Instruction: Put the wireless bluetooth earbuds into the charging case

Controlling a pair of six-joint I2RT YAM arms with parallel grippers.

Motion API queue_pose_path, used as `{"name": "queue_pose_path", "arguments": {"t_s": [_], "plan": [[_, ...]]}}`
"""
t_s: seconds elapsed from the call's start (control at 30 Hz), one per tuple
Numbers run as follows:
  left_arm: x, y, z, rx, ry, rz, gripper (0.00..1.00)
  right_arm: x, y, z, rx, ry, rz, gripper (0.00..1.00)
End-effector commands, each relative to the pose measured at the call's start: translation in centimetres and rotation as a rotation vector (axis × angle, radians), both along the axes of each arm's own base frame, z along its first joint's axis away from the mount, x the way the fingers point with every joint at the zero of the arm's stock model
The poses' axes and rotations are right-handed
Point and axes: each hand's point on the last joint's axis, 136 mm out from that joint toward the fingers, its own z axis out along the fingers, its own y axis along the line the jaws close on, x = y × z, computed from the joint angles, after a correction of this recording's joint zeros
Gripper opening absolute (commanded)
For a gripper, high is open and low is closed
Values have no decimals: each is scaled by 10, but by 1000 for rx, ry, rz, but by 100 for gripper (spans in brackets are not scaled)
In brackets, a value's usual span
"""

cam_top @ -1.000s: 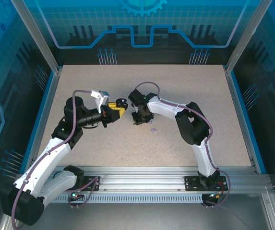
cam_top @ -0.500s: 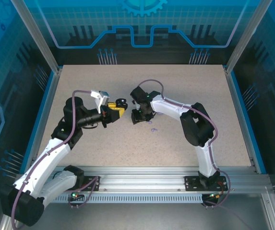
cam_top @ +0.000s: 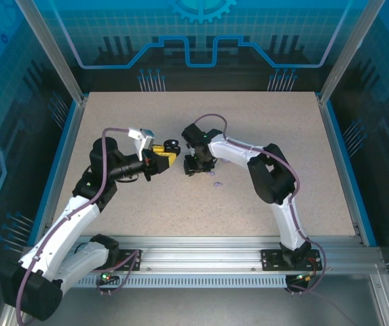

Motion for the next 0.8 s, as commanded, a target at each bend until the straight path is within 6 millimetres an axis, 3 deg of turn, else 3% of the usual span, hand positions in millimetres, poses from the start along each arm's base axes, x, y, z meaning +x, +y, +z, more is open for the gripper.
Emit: {"name": "queue_pose_path", "arguments": {"t_s": [0.0,0.27,0.57,0.77], "plan": [[-1,3,6,4,-33,2,20,3,2,-5,-24,5,-17,41],[-1,3,6,3,-32,2,20,-2,2,-16,-109,11,33,39],[-1,3,5,2,-31,2,20,-7,-7,-23,-212,2,98,27],[0,3,4,2,-29,3,20,-8,-6,-24,-244,-5,157,30]]}}
